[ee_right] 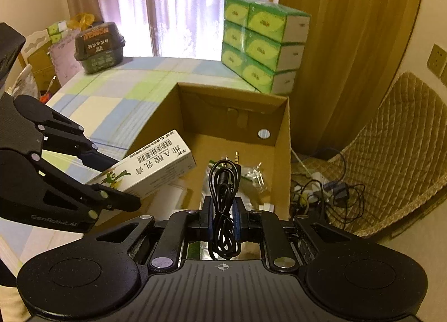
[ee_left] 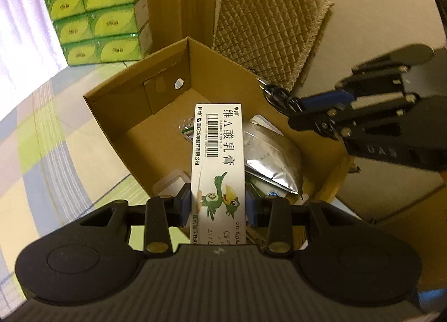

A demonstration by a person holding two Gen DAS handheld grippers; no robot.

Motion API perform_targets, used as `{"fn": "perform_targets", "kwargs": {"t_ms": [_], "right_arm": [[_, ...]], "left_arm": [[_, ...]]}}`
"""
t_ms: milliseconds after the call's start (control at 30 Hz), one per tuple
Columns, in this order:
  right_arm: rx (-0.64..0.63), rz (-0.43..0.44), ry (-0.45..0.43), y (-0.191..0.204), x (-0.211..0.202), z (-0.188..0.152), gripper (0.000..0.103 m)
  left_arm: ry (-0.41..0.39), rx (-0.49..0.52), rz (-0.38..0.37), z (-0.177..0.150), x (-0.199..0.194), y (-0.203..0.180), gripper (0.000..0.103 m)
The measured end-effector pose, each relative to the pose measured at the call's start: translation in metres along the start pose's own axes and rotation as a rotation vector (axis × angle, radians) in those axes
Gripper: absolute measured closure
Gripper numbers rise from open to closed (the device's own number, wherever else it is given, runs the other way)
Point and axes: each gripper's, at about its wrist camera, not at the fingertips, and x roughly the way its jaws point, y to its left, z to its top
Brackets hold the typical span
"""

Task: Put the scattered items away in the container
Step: 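Carry the ointment box and cable over the cardboard box with both grippers, then open both grippers to drop the ointment box and cable into the cardboard box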

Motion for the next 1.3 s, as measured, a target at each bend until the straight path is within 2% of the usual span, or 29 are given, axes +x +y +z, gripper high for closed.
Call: {"fn": "perform_targets", "kwargs": {"t_ms": [200,500,933,1033,1300], "right_arm": [[0.011,0.011,0.012,-0.004,0.006,-0.007,0.087],[0.016,0.036,0.014,0.004,0.009,-0.009,0.087],[0.007,0.074,0.020,0.025,0.022,-0.003,0.086],[-0.024,0.052,0.020,0.029,0.027,-0.003,0.086],[0.002,0.034,0.001,0.025,0.026,-0.008,0.086]], "left_arm": [[-0.008,-0.043,0.006,-0.005,0.008,0.007,0.065],[-0.048,-0.012,0.039,-0.020,-0.015,0.007,0.064],[-0.061,-0.036,0.039,-0.042,-0.030,0.010,0.059],[-0.063,-0.054,0.038,-0.045,-0.033,0.014,0.058],[-0.069,-0.107,0.040,-0.060,-0.036,0.025,0.052]]}}
